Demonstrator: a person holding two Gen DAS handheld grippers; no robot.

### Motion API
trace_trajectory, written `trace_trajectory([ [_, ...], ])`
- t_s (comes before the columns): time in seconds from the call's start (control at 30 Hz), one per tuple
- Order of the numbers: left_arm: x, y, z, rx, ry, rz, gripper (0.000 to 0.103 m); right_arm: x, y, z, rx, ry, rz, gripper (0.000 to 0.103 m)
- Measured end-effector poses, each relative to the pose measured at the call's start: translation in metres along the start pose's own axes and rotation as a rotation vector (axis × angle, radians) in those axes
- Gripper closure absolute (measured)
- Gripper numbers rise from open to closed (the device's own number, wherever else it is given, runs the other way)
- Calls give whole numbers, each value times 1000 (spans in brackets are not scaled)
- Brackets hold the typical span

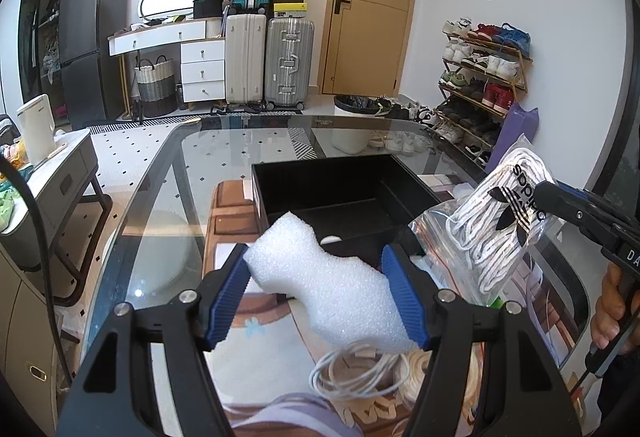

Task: Organize soft objects
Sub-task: 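Carry the foam and the adidas bag over the open black box with both tools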

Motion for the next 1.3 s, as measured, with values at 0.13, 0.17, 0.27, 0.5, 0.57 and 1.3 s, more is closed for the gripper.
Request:
trace_trajectory([
  [0.13,0,-4,-10,10,-10,-10,36,4,-1,-9,16,-3,12,83],
  [0.17,-1,-5,-12,12,-12,-12,36,6,-1,-11,20,-4,15,83],
  [0.27,-2,-9,-18,15,-15,-18,36,9,-2,-17,29,-5,25,83],
  [0.5,-6,-19,-28,20,-22,-28,36,14,-6,-32,50,2,41,83],
  [0.57,-6,-21,-30,21,-26,-33,36,16,-7,-35,56,4,47,83],
  [1.3,-7,-47,-45,10,-35,-66,36,24,-30,-51,70,16,84,83],
])
Point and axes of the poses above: each gripper's, at about its wrist camera, not at the fingertips, and y roughly against the way its jaws point, x to its right, z to its underside, the point moved 9 cm from there along -y, roughly the way its jaws point, and after that the axes turned 2 degrees about -y, right-handed, at the moved point
